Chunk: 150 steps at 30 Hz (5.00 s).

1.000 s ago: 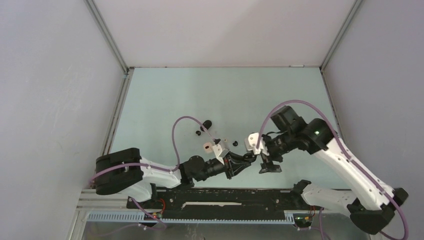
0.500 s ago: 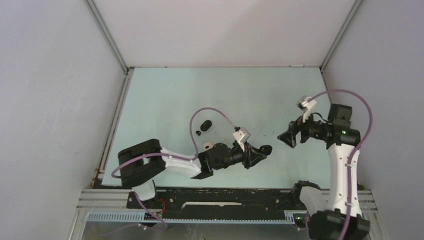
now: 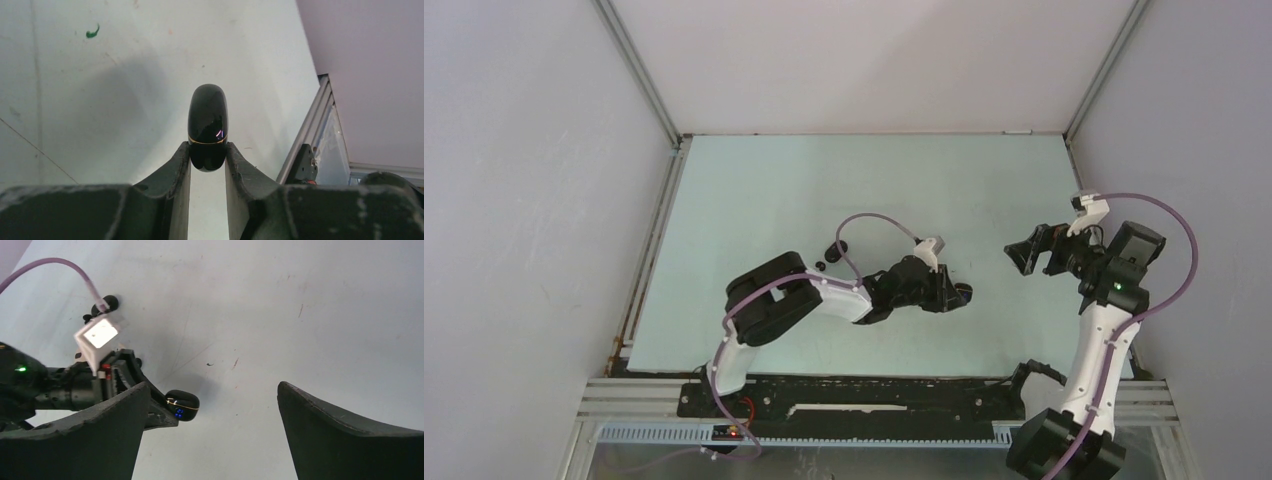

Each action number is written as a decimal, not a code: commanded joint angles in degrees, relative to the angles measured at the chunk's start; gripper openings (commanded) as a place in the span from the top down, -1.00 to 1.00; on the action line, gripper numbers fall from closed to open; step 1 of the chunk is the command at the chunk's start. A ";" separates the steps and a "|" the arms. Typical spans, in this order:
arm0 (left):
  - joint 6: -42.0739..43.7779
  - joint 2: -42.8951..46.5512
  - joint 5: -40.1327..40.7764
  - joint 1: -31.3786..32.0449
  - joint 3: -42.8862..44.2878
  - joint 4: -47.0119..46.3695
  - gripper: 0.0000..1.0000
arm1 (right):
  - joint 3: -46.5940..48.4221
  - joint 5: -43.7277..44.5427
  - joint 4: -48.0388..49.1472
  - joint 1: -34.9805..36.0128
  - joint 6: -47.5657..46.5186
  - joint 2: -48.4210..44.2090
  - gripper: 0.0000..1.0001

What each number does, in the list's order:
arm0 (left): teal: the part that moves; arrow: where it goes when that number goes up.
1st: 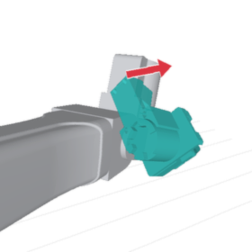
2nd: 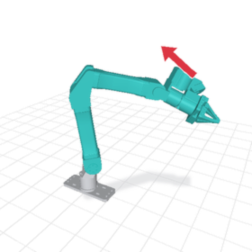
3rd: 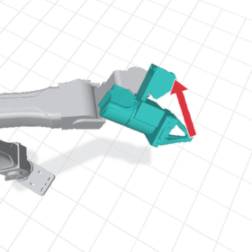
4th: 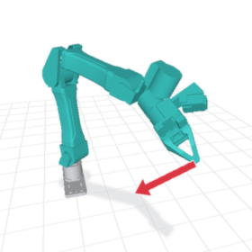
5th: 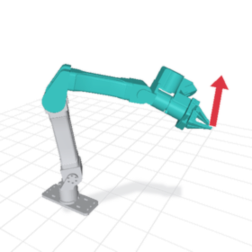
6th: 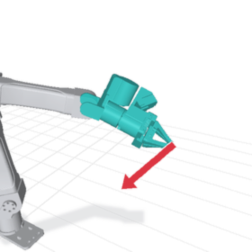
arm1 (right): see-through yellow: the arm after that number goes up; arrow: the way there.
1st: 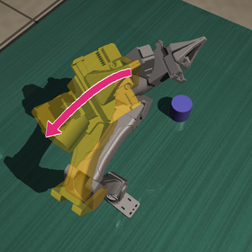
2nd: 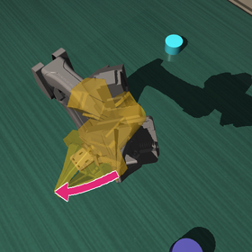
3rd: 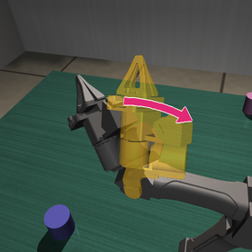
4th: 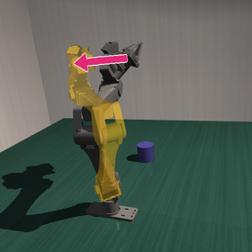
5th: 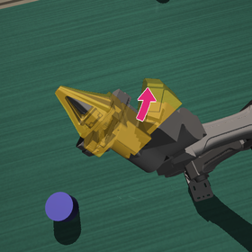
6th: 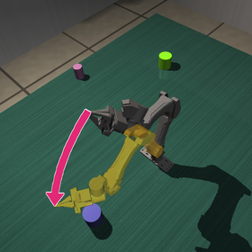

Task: Insert the wireless bluetooth earbuds into the charging case
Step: Place the charging case at the center of the board, then pick up the charging case at the center of the board.

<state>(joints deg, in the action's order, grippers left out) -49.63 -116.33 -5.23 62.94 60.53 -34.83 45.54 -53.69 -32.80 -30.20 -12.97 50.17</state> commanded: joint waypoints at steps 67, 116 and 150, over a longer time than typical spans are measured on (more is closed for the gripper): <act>-9.55 78.91 40.90 -7.12 -38.44 66.09 -0.21 | 32.62 40.34 5.74 81.74 12.71 55.76 -0.44; -10.42 85.13 40.01 -7.04 -42.85 61.89 -0.25 | 29.81 44.14 3.18 86.36 -0.60 56.14 0.39; -11.58 49.19 -5.43 -7.10 -49.98 -21.90 -0.05 | 4.30 40.71 8.28 90.25 -23.59 16.83 0.42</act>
<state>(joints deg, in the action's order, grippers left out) -57.28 -65.67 -7.73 55.83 11.09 -43.51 49.04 -10.04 -30.39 59.51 -36.27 69.12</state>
